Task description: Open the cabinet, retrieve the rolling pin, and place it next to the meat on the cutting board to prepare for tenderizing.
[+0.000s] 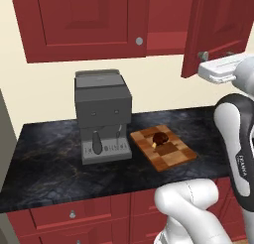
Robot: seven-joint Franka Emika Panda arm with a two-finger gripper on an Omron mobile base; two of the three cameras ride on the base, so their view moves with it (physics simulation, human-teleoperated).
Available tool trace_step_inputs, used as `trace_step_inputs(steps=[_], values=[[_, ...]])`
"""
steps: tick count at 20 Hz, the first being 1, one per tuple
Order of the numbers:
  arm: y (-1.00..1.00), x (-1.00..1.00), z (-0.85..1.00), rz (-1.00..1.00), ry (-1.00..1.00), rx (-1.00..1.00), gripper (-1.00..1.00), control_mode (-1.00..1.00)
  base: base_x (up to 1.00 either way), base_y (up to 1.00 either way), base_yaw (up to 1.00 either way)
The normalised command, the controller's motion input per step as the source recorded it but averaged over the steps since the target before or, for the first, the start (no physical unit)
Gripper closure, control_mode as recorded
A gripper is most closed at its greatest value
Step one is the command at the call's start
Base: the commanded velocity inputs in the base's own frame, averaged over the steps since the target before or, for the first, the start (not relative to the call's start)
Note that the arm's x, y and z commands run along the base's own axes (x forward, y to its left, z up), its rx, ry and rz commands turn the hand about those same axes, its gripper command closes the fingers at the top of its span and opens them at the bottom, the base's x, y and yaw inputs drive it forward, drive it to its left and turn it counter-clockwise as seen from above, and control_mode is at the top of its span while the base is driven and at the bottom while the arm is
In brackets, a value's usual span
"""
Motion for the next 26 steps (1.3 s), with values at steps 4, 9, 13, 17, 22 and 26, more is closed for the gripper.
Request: trace_step_inputs(steps=[4, 9, 13, 17, 22, 26], values=[[0.12, -0.71, 0.44, 0.0, -0.08, -0.25, -1.0, -1.0, 0.0, 0.0, 0.0], [0.56, -0.6, 0.41, -0.03, -0.06, -0.32, -1.0, -1.0, 0.0, 0.0, 0.0], [0.93, 0.0, 0.09, -0.07, 0.01, -0.39, -1.0, -1.0, 0.0, 0.0, 0.0], [0.68, 0.32, -0.08, -0.18, 0.14, -0.36, -1.0, -1.0, 0.0, 0.0, 0.0], [0.19, 0.24, -0.32, -0.19, 0.14, -0.33, -1.0, -1.0, 0.0, 0.0, 0.0], [0.0, 0.33, -0.33, -0.15, 0.11, -0.26, -1.0, -1.0, 0.0, 0.0, 0.0]])
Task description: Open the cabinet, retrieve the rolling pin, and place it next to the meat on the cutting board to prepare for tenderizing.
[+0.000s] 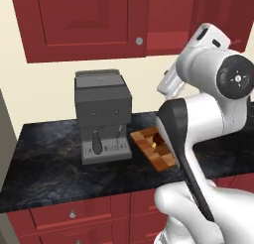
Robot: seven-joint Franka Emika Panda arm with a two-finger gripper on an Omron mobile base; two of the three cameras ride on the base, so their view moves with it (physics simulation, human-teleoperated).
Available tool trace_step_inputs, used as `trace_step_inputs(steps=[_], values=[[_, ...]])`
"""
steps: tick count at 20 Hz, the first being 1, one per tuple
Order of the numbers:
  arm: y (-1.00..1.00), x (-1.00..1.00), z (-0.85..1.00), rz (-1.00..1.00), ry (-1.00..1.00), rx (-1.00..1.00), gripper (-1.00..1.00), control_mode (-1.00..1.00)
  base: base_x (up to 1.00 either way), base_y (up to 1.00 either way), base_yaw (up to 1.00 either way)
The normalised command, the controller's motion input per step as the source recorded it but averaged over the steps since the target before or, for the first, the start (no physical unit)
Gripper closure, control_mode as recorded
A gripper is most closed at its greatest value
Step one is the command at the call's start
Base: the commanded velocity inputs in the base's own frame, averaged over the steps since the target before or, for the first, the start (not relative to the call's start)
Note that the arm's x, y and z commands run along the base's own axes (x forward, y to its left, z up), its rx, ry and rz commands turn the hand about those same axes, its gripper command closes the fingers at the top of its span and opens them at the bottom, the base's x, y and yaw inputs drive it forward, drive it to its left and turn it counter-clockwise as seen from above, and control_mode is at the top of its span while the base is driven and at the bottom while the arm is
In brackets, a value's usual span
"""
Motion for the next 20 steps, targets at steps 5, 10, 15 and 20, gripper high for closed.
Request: trace_step_inputs(steps=[5, 10, 15, 20], values=[[-0.06, 0.51, -0.19, -0.15, 0.08, -0.19, -1.0, -1.0, 0.0, 0.0, 0.0], [-0.13, 0.5, -0.22, -0.14, 0.01, -0.18, -1.0, -1.0, 0.0, 0.0, 0.0], [-0.08, 0.67, -0.19, -0.1, 0.01, -0.14, -1.0, -1.0, 0.0, 0.0, 0.0], [-0.07, 0.71, -0.18, -0.06, 0.02, -0.11, -1.0, -1.0, 0.0, 0.0, 0.0]])
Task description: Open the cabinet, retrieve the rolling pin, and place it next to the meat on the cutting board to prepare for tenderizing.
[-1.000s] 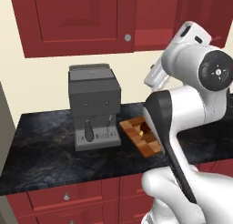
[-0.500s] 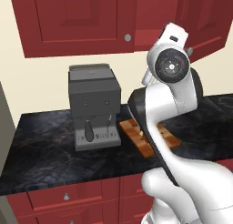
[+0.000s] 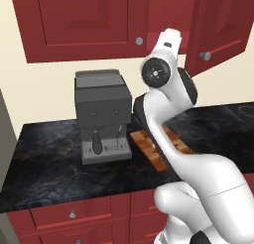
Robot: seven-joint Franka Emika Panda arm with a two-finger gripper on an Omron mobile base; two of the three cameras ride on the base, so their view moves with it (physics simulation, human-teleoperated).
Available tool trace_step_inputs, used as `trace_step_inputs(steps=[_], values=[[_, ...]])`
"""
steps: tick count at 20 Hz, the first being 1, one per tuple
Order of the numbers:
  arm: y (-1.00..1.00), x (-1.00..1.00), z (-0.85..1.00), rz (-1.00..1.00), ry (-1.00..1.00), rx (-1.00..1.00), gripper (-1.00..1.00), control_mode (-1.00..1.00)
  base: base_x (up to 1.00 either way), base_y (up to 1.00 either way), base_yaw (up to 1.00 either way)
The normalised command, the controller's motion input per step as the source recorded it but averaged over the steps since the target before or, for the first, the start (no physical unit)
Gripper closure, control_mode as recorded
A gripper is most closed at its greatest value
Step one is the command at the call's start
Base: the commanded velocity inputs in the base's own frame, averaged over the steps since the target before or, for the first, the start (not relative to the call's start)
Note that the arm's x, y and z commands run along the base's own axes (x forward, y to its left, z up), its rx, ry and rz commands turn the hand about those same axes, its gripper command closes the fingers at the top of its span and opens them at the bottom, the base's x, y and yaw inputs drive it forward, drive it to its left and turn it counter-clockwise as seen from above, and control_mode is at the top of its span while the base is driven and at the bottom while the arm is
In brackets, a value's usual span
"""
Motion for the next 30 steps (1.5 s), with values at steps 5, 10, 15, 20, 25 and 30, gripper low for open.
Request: trace_step_inputs(steps=[5, 10, 15, 20, 25, 30], values=[[-0.12, 0.56, -0.14, -0.08, 0.01, -0.09, -1.0, -1.0, 0.0, 0.0, 0.0], [-0.21, 0.41, -0.08, -0.1, 0.01, -0.06, -1.0, -1.0, 0.0, 0.0, 0.0], [-0.26, 0.2, -0.06, -0.11, 0.01, -0.03, -1.0, -1.0, 0.0, 0.0, 0.0], [-0.29, 0.04, -0.02, -0.12, 0.01, -0.01, -1.0, -1.0, 0.0, 0.0, 0.0], [-0.33, -0.25, -0.02, -0.18, 0.0, 0.0, -1.0, -1.0, 0.0, 0.0, 0.0], [-0.32, -0.71, -0.01, -0.19, -0.01, 0.0, -1.0, -1.0, 0.0, 0.0, 0.0]])
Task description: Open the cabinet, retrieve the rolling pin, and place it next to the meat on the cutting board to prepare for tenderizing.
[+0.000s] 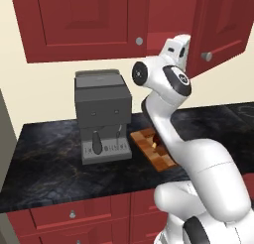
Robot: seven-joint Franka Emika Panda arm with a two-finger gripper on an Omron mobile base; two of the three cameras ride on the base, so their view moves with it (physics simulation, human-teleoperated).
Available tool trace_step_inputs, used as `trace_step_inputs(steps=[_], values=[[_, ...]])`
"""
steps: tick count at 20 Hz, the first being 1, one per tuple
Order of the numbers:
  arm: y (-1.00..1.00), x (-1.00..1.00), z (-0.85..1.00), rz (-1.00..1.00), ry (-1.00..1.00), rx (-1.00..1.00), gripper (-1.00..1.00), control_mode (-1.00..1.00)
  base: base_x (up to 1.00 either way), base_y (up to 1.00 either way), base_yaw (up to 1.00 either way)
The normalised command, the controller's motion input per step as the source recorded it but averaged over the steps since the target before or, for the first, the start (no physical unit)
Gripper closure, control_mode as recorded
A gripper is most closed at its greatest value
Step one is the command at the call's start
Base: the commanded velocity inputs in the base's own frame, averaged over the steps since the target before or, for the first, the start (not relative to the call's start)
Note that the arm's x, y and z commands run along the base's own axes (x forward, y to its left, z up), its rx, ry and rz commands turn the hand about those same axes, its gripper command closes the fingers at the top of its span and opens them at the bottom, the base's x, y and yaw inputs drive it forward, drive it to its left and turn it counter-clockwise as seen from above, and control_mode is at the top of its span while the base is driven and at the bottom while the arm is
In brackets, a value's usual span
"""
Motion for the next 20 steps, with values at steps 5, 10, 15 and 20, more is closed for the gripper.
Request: trace_step_inputs(steps=[5, 10, 15, 20], values=[[-0.39, -0.95, 0.0, -0.22, -0.05, 0.0, -1.0, -1.0, 0.0, 0.0, 0.0], [-0.57, -0.84, 0.0, -0.19, -0.04, 0.02, -1.0, -1.0, 0.0, 0.0, 0.0], [-0.85, -0.58, 0.0, -0.13, -0.03, 0.03, -1.0, -1.0, 0.0, 0.0, 0.0], [-0.95, -0.34, 0.0, -0.08, -0.01, 0.04, -1.0, -1.0, 0.0, 0.0, 0.0]])
